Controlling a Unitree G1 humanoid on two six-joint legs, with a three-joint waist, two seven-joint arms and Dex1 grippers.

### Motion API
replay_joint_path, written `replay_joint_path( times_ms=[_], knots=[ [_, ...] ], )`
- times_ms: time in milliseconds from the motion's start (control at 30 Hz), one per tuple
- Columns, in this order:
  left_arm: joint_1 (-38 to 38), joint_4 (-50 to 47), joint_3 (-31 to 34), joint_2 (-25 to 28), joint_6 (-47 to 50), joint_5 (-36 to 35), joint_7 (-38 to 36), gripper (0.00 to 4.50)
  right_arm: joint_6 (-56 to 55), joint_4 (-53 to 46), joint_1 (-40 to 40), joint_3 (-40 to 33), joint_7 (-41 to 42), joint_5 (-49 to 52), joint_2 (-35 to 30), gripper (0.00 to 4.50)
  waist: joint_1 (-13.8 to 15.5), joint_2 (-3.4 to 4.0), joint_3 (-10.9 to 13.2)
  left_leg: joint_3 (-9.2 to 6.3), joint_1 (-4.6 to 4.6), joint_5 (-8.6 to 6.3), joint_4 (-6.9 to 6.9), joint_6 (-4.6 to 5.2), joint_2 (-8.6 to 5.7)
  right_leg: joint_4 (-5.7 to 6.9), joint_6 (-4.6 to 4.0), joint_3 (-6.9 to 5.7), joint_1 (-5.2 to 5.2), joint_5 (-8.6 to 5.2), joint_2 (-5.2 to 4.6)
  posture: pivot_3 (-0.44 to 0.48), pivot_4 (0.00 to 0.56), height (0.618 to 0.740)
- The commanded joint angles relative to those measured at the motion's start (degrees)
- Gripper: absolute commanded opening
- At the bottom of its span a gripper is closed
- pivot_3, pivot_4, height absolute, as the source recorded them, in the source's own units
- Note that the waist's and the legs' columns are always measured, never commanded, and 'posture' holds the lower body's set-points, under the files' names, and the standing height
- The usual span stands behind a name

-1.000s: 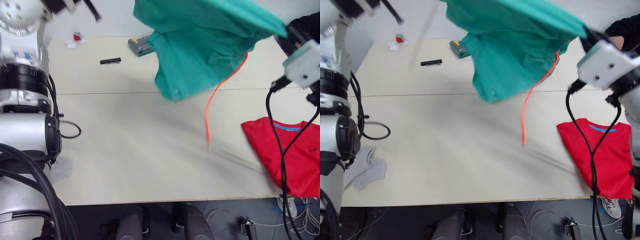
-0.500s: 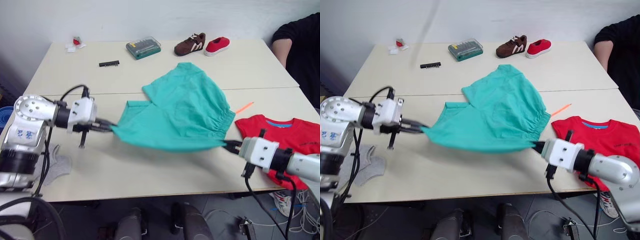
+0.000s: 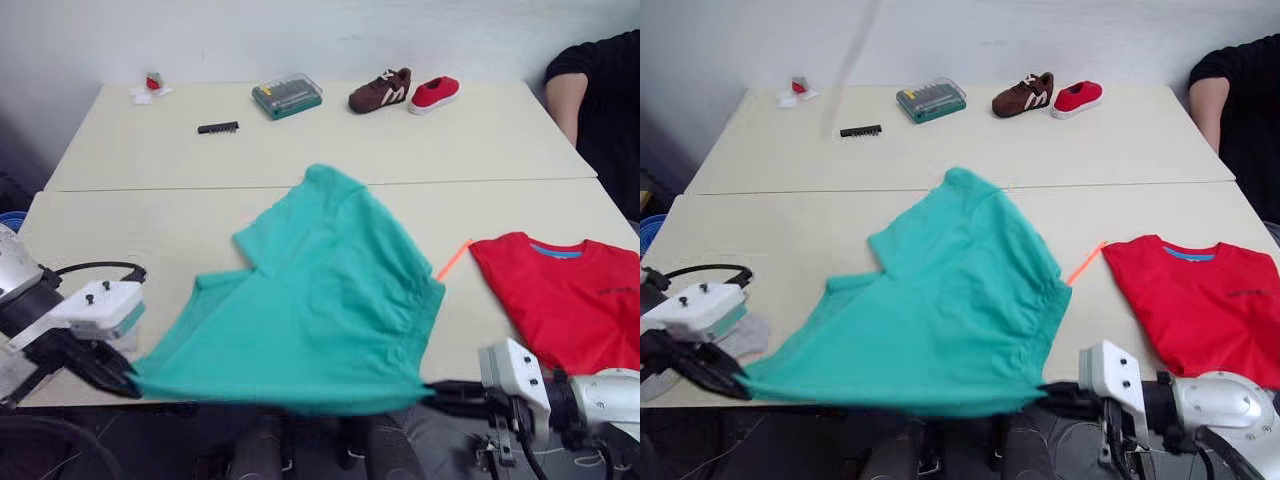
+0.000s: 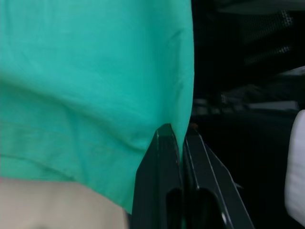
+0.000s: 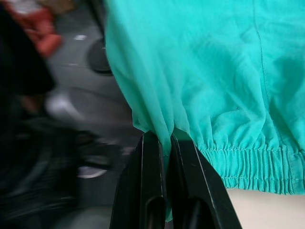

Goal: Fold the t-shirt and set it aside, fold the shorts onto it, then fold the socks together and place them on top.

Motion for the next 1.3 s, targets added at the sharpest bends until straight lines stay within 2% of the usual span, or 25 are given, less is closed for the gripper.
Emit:
replay_joint_path(
  times_ms=[33, 67, 133, 200, 233, 267, 333, 400, 433, 533, 600, 700, 833, 1000, 1100, 1200, 1300],
  knots=[
    [3.1, 2.6, 2.7, -0.8, -7.4, -0.8, -6.4, 0.01, 1.0, -2.0, 0.4, -1.4, 0.5, 2.2, 0.3, 0.0, 0.5, 0.1, 0.0, 0.01, 0.15, 0.0, -0.04, 0.01, -0.04, -0.05, 0.01, 0.0, 0.14, -0.01, 0.03, 0.0, 0.15, 0.74],
    [-0.8, 4.1, 3.0, -5.9, -6.7, 2.6, -6.4, 0.01, 1.6, -1.5, -0.4, -1.3, -0.9, 2.7, 1.1, 0.0, 0.7, 0.16, 0.0, 0.02, 0.42, -0.05, -0.12, 0.01, -0.05, -0.17, 0.01, -0.02, 0.42, -0.07, 0.05, 0.0, 0.15, 0.74],
    [-19.9, 9.9, -4.3, -21.4, -2.5, 12.5, -6.4, 0.01, 2.9, 0.1, -2.6, -1.8, -3.7, 4.0, 2.9, 0.0, 1.1, 0.35, -0.1, -0.01, 0.55, -0.31, -0.18, -0.31, 0.08, -0.46, -0.07, 0.0, 0.6, -0.19, 0.31, 0.0, 0.15, 0.74],
    [-40.2, 22.7, -12.7, -38.2, -2.2, 23.5, -6.4, 0.01, 4.4, 1.7, -4.9, -2.9, -6.5, 5.7, 4.8, 0.0, 2.7, 0.29, -0.1, -0.15, 0.54, -0.39, -0.07, -0.13, 0.21, -0.63, -0.18, -0.19, 0.83, -0.11, 0.81, 0.0, 0.15, 0.74],
    [-48.3, 31.5, -14.2, -46.9, -4.4, 29.2, -5.6, 0.01, 5.2, 2.5, -6.1, -3.6, -8.2, 6.8, 5.8, 0.0, 3.2, 0.17, -0.2, -0.15, 0.53, -0.36, 0.03, -0.12, 0.26, -0.62, -0.21, -0.18, 0.82, -0.01, 0.93, 0.0, 0.15, 0.74],
    [-54.0, 38.6, -14.8, -53.2, -6.6, 33.3, -4.8, 0.01, 6.1, 3.0, -7.0, -4.2, -9.5, 7.9, 6.5, 0.0, 4.0, 0.04, -0.3, -0.19, 0.45, -0.08, 0.05, -0.31, 0.22, -0.6, -0.17, -0.17, 0.81, 0.06, 0.94, 0.0, 0.15, 0.74],
    [-62.2, 51.5, -14.7, -63.0, -12.8, 39.0, -1.1, 0.01, 8.1, 3.3, -7.8, -5.7, -11.5, 10.9, 7.6, 0.0, 4.9, -0.1, -0.4, -0.26, 0.24, 0.11, 0.31, 0.1, 0.13, -0.56, -0.07, -0.14, 0.78, 0.16, 0.93, 0.0, 0.15, 0.74],
    [-68.3, 62.4, -13.1, -70.4, -18.3, 42.1, 1.8, 0.01, 10.0, 3.4, -8.0, -7.0, -13.7, 13.7, 8.6, 0.0, 4.7, -0.13, -0.4, -0.35, -0.53, -0.18, 1.01, 0.34, 0.27, -0.41, 0.04, -0.14, 0.26, 0.38, 0.83, 0.0, 0.15, 0.74],
    [-70.8, 67.2, -12.1, -73.6, -20.7, 43.8, 4.5, 0.01, 10.7, 3.6, -8.1, -7.5, -14.8, 14.3, 9.1, 0.0, 4.3, -0.13, -0.4, -0.26, -0.52, -0.26, 1.01, 0.47, 0.24, -0.46, 0.13, -0.15, 0.29, 0.44, 0.73, 0.0, 0.15, 0.74],
    [-75.7, 76.8, -10.1, -80.0, -28.2, 48.0, 9.7, 0.01, 12.0, 4.0, -7.5, -8.6, -17.4, 14.7, 10.2, 0.0, 3.1, -0.12, -0.4, -0.1, -0.54, -0.59, 1.01, 0.72, 0.22, -0.6, 0.26, -0.05, 0.29, 0.5, 0.54, 0.0, 0.15, 0.74],
    [-77.5, 80.7, -8.6, -82.2, -31.1, 50.3, 11.6, 0.01, 12.6, 4.0, -7.4, -8.9, -18.4, 15.1, 10.6, 0.0, 2.2, -0.13, -0.4, -0.06, -0.59, -0.71, 0.98, 0.85, 0.17, -0.63, 0.4, -0.08, 0.28, 0.54, 0.6, 0.0, 0.15, 0.74],
    [-82.1, 85.7, -7.8, -87.8, -36.5, 55.9, 24.7, 0.01, 13.4, 5.9, -8.0, -8.6, -23.2, 13.7, 12.6, 0.0, 1.9, -0.15, -0.4, 0.01, -0.57, -0.81, 0.98, 0.86, 0.16, -0.67, 0.61, -0.07, 0.29, 0.47, 0.59, 0.0, 0.15, 0.74],
    [-85.2, 89.2, -8.1, -92.5, -41.0, 63.0, 39.1, 0.01, 14.4, 7.1, -9.3, -7.5, -28.2, 11.9, 14.8, 0.0, 2.4, -0.23, -0.3, -0.03, -0.57, -0.82, 1.04, 0.94, 0.1, -0.9, 0.79, 0.11, 0.3, 0.53, 0.26, 0.0, 0.15, 0.74],
    [-86.0, 91.6, -9.1, -97.0, -40.3, 70.2, 50.9, 0.01, 15.2, 7.9, -10.9, -7.0, -33.2, 10.1, 16.9, 0.0, 2.3, -0.2, -0.3, -0.06, -0.4, -1.0, 1.03, 1.32, 0.04, -0.78, 0.8, 0.1, 0.44, 0.55, 0.03, 0.0, 0.15, 0.74],
    [-84.4, 92.6, -10.1, -98.9, -38.8, 74.1, 53.5, 0.01, 15.2, 8.0, -12.1, -5.4, -34.4, 7.8, 17.3, 0.0, 2.2, -0.2, -0.3, -0.01, -0.44, -0.98, 1.03, 1.31, 0.0, -0.72, 0.8, 0.11, 0.35, 0.55, 0.01, 0.0, 0.15, 0.74],
    [-82.0, 93.0, -10.3, -99.8, -37.4, 76.4, 52.7, 0.01, 15.7, 8.1, -13.5, -4.0, -35.7, 6.0, 17.3, 0.0, 2.1, -0.18, -0.3, 0.03, -0.44, -0.84, 1.0, 1.07, 0.0, -0.71, 0.79, 0.11, 0.31, 0.54, 0.04, 0.0, 0.15, 0.74],
    [-79.9, 93.0, -7.6, -100.3, -35.1, 74.7, 47.7, 0.65, 16.2, 8.9, -14.7, -3.4, -36.5, 5.0, 17.3, 0.0, 2.1, -0.18, -0.3, 0.06, -0.45, -0.83, 1.0, 1.07, 0.0, -0.7, 0.79, 0.12, 0.28, 0.54, 0.04, 0.0, 0.15, 0.74]
  ],
)
